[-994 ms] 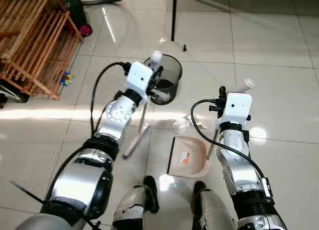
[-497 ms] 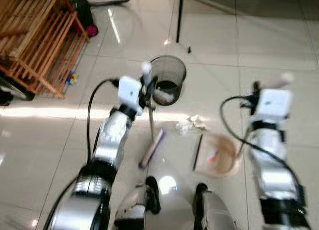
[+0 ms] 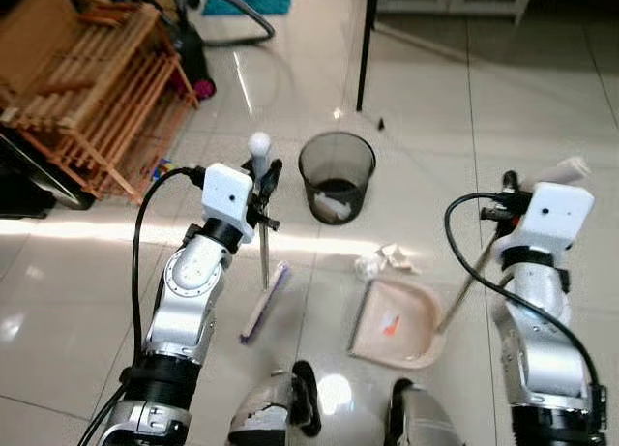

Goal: Sweep floor

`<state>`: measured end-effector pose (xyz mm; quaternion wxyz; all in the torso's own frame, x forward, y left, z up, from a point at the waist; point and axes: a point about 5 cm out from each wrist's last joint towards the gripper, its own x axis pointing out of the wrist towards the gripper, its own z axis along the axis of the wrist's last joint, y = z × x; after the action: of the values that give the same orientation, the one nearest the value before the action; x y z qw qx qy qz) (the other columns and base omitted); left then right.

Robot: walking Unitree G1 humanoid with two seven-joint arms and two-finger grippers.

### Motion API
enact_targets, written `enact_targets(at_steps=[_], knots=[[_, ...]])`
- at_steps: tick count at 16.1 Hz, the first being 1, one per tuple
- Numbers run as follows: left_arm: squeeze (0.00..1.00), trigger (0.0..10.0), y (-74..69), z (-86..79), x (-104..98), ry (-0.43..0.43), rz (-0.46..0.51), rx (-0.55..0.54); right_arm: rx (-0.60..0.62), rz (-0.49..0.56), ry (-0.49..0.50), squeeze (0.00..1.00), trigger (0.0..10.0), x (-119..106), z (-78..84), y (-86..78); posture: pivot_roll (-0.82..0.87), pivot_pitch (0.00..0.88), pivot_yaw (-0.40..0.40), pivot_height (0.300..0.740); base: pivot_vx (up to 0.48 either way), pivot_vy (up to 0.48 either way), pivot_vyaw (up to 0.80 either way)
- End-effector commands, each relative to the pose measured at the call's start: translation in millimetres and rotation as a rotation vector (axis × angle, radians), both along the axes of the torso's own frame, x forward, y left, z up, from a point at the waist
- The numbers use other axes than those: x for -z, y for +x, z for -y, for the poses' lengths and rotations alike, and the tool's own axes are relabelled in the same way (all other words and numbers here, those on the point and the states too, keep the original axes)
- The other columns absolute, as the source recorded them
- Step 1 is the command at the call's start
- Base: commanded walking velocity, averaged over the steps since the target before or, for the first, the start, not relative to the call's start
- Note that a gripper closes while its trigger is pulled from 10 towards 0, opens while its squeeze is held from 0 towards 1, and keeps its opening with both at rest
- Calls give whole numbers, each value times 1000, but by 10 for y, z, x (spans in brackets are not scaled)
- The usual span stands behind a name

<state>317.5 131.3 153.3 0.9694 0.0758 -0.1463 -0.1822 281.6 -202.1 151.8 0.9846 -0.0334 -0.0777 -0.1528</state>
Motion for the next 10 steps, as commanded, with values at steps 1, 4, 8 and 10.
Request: enact_targets(at_steps=[1,4,8,10], knots=[[0,10000,8,-35,-94,-11,29,-33,-12,26,24,0,10000,-49,-53,-8,13,126,112,740,409,0,-800],[0,10000,4,-32,-98,-11,5,-40,-5,25,33,0,10000,-61,-50,2,7,124,119,740,434,0,-800],[0,10000,20,-19,-109,-13,-8,-40,9,24,20,0,10000,-74,4,-1,0,122,121,740,480,0,-155],[0,10000,19,-6,-106,-7,-14,-30,15,23,20,0,10000,-73,16,4,3,125,120,740,480,0,0]])
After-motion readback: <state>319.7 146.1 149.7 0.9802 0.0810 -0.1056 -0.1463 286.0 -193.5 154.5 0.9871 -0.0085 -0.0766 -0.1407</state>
